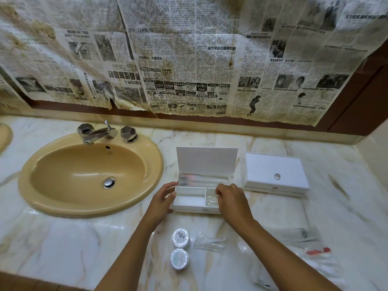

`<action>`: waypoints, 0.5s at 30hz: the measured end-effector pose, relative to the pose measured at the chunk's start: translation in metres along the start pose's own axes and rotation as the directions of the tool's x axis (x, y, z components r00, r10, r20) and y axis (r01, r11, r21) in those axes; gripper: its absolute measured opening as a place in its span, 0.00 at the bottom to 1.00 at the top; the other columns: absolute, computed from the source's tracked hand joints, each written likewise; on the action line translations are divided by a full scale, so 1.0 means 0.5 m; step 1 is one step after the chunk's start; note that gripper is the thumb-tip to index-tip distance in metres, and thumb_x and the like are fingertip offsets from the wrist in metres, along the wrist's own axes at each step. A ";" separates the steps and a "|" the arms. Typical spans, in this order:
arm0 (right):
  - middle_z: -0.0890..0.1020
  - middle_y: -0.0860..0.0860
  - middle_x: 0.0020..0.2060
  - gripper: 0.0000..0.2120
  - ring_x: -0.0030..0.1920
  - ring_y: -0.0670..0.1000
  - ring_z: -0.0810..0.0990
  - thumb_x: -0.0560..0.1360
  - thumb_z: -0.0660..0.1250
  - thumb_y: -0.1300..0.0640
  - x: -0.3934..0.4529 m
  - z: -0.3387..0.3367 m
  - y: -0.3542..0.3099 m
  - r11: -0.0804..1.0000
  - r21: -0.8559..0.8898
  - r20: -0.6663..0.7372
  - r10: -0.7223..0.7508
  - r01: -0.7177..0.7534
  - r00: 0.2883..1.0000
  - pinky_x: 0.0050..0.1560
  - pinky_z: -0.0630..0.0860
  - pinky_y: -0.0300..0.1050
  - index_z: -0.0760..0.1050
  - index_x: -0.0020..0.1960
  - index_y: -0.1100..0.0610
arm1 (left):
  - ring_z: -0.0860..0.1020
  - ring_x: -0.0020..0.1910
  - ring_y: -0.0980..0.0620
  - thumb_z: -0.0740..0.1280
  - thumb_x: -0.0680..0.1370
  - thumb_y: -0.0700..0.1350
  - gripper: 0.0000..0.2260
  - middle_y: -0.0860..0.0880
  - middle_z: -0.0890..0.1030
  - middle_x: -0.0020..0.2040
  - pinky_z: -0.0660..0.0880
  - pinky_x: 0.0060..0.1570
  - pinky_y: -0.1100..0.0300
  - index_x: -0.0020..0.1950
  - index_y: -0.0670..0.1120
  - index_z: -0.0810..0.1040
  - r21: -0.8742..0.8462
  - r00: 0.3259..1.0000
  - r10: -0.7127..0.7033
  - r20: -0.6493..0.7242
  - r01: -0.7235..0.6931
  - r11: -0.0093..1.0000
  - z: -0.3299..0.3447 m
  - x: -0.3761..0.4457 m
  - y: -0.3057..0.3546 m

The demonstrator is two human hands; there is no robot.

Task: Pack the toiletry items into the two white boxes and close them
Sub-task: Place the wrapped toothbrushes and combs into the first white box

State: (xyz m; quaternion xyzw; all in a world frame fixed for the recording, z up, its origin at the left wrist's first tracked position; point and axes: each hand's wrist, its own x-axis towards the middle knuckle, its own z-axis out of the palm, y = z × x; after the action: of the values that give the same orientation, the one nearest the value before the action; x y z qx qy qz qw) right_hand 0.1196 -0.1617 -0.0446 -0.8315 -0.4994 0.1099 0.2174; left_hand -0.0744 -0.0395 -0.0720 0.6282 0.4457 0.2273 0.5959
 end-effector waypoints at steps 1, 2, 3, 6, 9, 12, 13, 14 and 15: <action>0.77 0.51 0.42 0.12 0.46 0.53 0.73 0.75 0.58 0.69 0.001 0.002 0.002 1.000 0.002 0.010 0.001 -0.001 1.000 0.41 0.69 0.42 0.76 0.48 0.56 | 0.71 0.62 0.67 0.62 0.82 0.44 0.12 0.59 0.76 0.62 0.80 0.46 0.55 0.62 0.57 0.76 -0.001 1.000 -0.001 -0.001 0.001 1.000 0.000 0.000 0.000; 0.77 0.51 0.42 0.12 0.47 0.52 0.73 0.74 0.58 0.70 0.001 0.002 0.003 1.000 -0.007 0.032 0.002 -0.001 1.000 0.41 0.71 0.42 0.76 0.46 0.57 | 0.71 0.62 0.67 0.62 0.82 0.44 0.12 0.59 0.76 0.62 0.80 0.47 0.54 0.62 0.57 0.76 -0.002 1.000 -0.003 -0.001 0.003 1.000 0.000 0.000 -0.001; 0.77 0.50 0.44 0.12 0.48 0.51 0.72 0.73 0.59 0.71 0.001 0.001 0.003 1.000 -0.013 0.045 -0.002 0.002 0.999 0.42 0.73 0.43 0.76 0.46 0.58 | 0.71 0.62 0.67 0.62 0.82 0.44 0.12 0.59 0.76 0.62 0.80 0.47 0.54 0.61 0.57 0.76 -0.002 1.000 -0.004 -0.002 0.004 1.000 0.000 0.001 -0.001; 0.74 0.50 0.46 0.11 0.49 0.50 0.71 0.72 0.61 0.72 0.000 0.005 0.004 0.999 -0.046 0.056 -0.017 0.020 0.998 0.42 0.75 0.46 0.78 0.45 0.60 | 0.71 0.62 0.66 0.62 0.82 0.44 0.12 0.60 0.76 0.62 0.80 0.46 0.55 0.61 0.57 0.76 -0.001 1.000 -0.003 -0.002 0.003 1.000 0.001 0.001 0.000; 0.71 0.50 0.44 0.11 0.47 0.50 0.69 0.72 0.60 0.72 0.000 0.010 0.003 0.995 -0.100 0.113 -0.012 0.023 0.994 0.38 0.71 0.41 0.76 0.40 0.59 | 0.71 0.61 0.67 0.62 0.82 0.44 0.12 0.59 0.76 0.62 0.80 0.45 0.56 0.61 0.58 0.76 -0.004 1.000 -0.005 -0.004 0.005 1.000 0.001 0.001 0.000; 0.70 0.52 0.44 0.17 0.47 0.52 0.69 0.71 0.57 0.73 0.002 0.008 0.001 0.991 -0.134 0.189 0.019 0.007 0.982 0.34 0.60 0.37 0.63 0.30 0.56 | 0.71 0.61 0.67 0.62 0.82 0.44 0.12 0.59 0.76 0.62 0.79 0.44 0.58 0.61 0.57 0.76 -0.007 1.000 0.001 0.002 -0.001 1.000 0.001 0.000 0.000; 0.71 0.54 0.45 0.17 0.49 0.54 0.71 0.71 0.57 0.74 0.004 0.007 -0.001 0.991 -0.133 0.203 0.022 0.006 0.979 0.38 0.61 0.37 0.62 0.30 0.57 | 0.71 0.61 0.67 0.62 0.82 0.44 0.12 0.59 0.76 0.62 0.79 0.44 0.58 0.62 0.57 0.75 -0.006 1.000 0.004 0.004 -0.004 1.000 0.001 0.000 0.000; 0.71 0.55 0.45 0.17 0.50 0.54 0.72 0.71 0.57 0.74 0.005 0.005 -0.003 0.991 -0.135 0.216 0.028 0.002 0.976 0.41 0.62 0.39 0.61 0.29 0.57 | 0.71 0.61 0.68 0.62 0.82 0.44 0.12 0.59 0.76 0.62 0.79 0.43 0.58 0.62 0.57 0.75 -0.005 1.000 0.005 0.005 -0.005 1.000 0.001 0.000 0.000; 0.69 0.54 0.44 0.18 0.49 0.54 0.71 0.71 0.57 0.73 0.006 0.003 -0.005 0.992 -0.127 0.223 0.032 -0.003 0.974 0.42 0.62 0.41 0.60 0.29 0.57 | 0.71 0.61 0.68 0.62 0.82 0.44 0.12 0.59 0.76 0.62 0.79 0.43 0.59 0.61 0.58 0.75 -0.006 1.000 0.005 0.005 -0.005 1.000 0.001 0.000 0.000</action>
State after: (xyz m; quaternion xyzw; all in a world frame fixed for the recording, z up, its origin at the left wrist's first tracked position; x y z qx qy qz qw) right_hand 0.1184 -0.1579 -0.0444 -0.8302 -0.5192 0.1732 0.1057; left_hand -0.0740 -0.0396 -0.0721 0.6281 0.4421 0.2286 0.5982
